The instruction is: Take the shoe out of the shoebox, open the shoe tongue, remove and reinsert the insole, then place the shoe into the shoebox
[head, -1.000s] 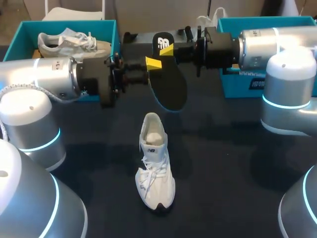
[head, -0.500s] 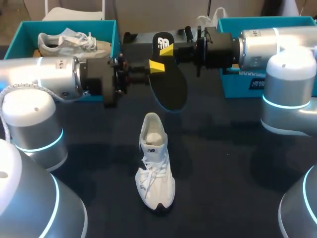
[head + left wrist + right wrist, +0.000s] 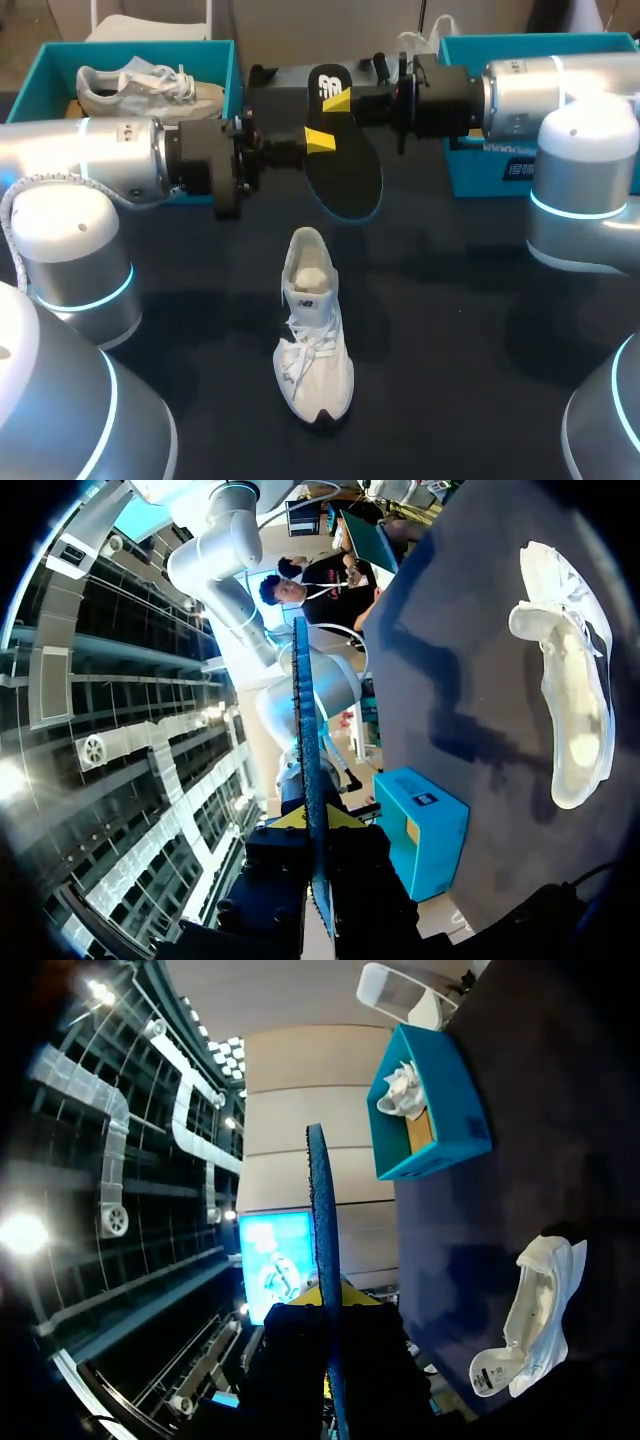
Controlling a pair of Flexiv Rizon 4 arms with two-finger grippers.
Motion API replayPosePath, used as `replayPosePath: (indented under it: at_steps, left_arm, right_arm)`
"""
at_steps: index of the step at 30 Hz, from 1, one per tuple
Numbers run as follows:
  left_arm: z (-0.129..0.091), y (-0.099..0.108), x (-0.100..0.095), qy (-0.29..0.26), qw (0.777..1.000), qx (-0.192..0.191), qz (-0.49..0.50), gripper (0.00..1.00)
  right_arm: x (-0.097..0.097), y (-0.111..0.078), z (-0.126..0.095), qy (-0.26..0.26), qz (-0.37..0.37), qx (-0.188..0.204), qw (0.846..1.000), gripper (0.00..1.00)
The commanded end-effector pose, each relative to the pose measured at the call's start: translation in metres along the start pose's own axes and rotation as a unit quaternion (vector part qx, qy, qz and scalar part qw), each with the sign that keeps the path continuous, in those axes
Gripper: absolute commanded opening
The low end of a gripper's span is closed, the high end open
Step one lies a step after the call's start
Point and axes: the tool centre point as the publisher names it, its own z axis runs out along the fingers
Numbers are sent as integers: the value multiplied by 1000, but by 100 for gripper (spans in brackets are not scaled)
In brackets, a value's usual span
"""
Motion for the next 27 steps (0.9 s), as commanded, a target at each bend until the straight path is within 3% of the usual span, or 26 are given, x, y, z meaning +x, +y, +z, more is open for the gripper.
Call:
replayPosePath:
  at_steps: [1,2,8,13,18,20,27]
  left_arm:
    - [-4,-2,-1,-4,1000,2,2,0]
    - [-7,-2,-1,-4,1000,2,3,0]
    - [-31,1,1,5,1000,-1,-6,0]
    - [-55,-1,7,17,995,-3,-95,0]
    - [-73,-3,15,-18,953,12,-302,0]
    - [-78,-10,2,14,977,11,-210,0]
    - [-78,-10,2,14,977,11,-210,0]
  right_arm:
    - [1,-2,1,12,-6,-4,1000,47]
    - [1,-3,-1,12,-6,-5,1000,100]
    - [-1,-11,-14,22,-24,-13,999,100]
    - [-3,-18,-25,20,-35,-13,999,100]
    - [-2,-23,-33,15,-47,-10,999,100]
    - [-2,-23,-33,15,-47,-10,999,100]
    - [-2,-23,-33,15,-47,-10,999,100]
